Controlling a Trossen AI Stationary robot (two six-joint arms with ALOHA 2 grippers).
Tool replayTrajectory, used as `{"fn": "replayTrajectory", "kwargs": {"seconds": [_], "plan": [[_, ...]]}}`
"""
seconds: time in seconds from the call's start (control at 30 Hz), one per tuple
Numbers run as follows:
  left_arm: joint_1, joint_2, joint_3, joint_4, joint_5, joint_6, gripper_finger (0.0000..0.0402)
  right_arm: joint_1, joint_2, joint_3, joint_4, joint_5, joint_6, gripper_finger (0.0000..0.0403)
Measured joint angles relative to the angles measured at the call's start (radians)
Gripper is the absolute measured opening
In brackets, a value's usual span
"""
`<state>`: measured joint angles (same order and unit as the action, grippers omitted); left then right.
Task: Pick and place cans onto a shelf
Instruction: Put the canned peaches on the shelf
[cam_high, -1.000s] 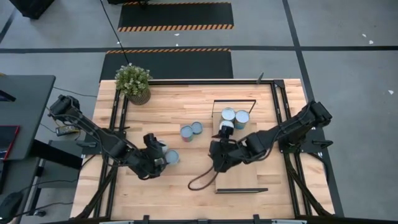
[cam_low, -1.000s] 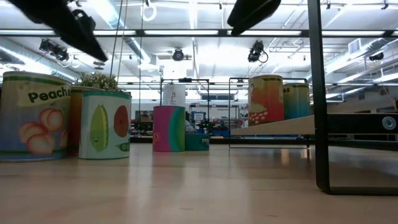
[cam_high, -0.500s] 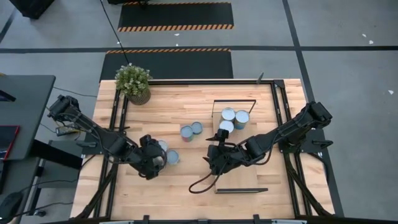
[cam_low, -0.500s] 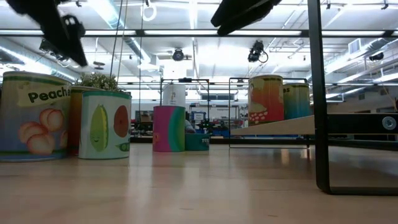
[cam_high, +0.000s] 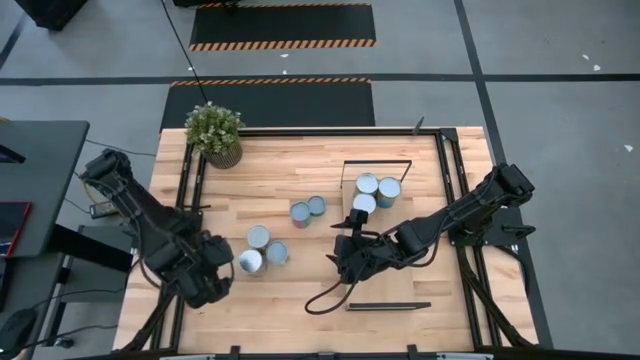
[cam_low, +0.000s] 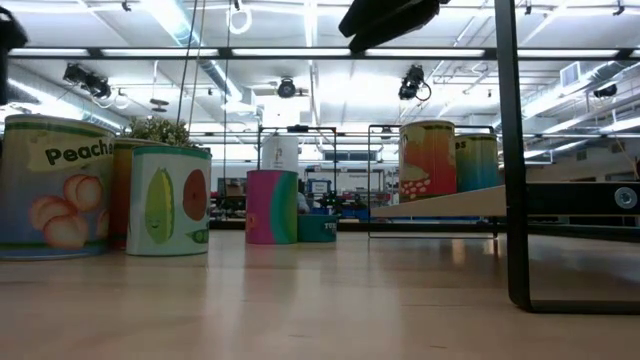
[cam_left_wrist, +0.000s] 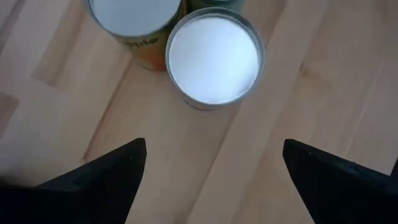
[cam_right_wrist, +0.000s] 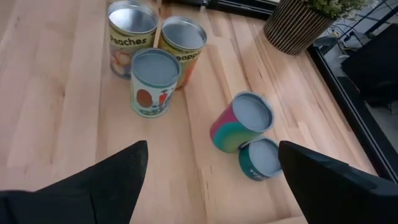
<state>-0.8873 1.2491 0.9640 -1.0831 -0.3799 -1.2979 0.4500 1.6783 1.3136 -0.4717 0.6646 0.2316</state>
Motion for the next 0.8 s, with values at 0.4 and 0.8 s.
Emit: {"fn": "replayTrajectory", "kwargs": {"seconds": [0.4, 0.8], "plan": [[-0.006, 0.092, -0.166, 0.202, -0.003, -0.026, 0.0385, 0.0, 0.0, 0.0, 0.009, -0.003, -0.007, 0.0368], [0.009, 0.23, -0.186, 0.351, -0.231, 0.01, 0.0385, 0.0, 0.0, 0.0, 0.029, -0.004, -0.011, 0.0368]]}}
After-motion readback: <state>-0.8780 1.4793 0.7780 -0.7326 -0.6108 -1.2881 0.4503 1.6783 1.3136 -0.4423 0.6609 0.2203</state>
